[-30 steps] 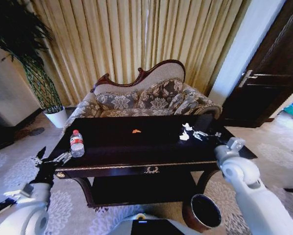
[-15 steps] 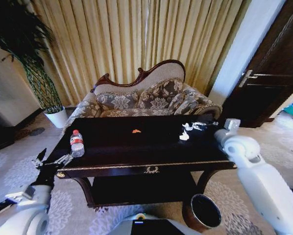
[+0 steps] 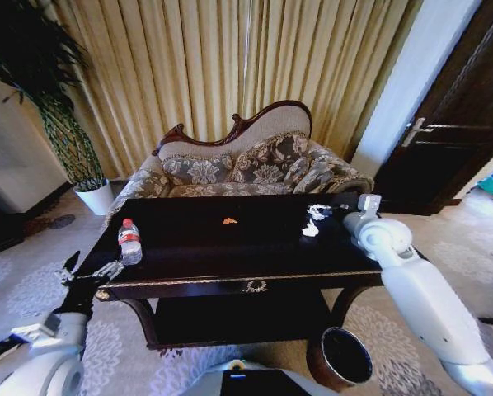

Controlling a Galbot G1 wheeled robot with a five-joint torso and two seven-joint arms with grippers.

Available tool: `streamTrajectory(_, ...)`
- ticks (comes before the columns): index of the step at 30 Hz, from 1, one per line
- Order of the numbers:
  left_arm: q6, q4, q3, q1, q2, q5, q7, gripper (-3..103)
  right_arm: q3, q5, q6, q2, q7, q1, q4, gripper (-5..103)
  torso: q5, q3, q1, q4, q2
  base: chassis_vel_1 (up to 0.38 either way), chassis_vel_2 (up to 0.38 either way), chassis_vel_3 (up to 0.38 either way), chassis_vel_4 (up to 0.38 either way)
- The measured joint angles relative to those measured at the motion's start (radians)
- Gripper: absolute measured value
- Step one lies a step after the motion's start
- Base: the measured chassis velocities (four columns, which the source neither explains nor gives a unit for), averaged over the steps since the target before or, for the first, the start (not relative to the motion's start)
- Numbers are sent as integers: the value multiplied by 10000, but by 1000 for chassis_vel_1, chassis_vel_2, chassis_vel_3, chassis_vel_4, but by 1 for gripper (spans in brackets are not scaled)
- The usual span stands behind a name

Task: Move to the front of the table and place the trash on the table into the trash bin.

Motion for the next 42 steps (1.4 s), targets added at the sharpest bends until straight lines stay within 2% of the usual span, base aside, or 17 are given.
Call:
streamTrajectory(21,-23,92,-42,-40,-109,-43,5,100,-670,-171,36,22,-58,316,-680,100,0,0,0,0,1,0,0,0,0)
streamTrajectory(42,-59,151,-88,-11,-194,-62,93,100,-754,-348,50,-46,-131,345,-1035,100,0,0,0,0,0,0,0,0,0)
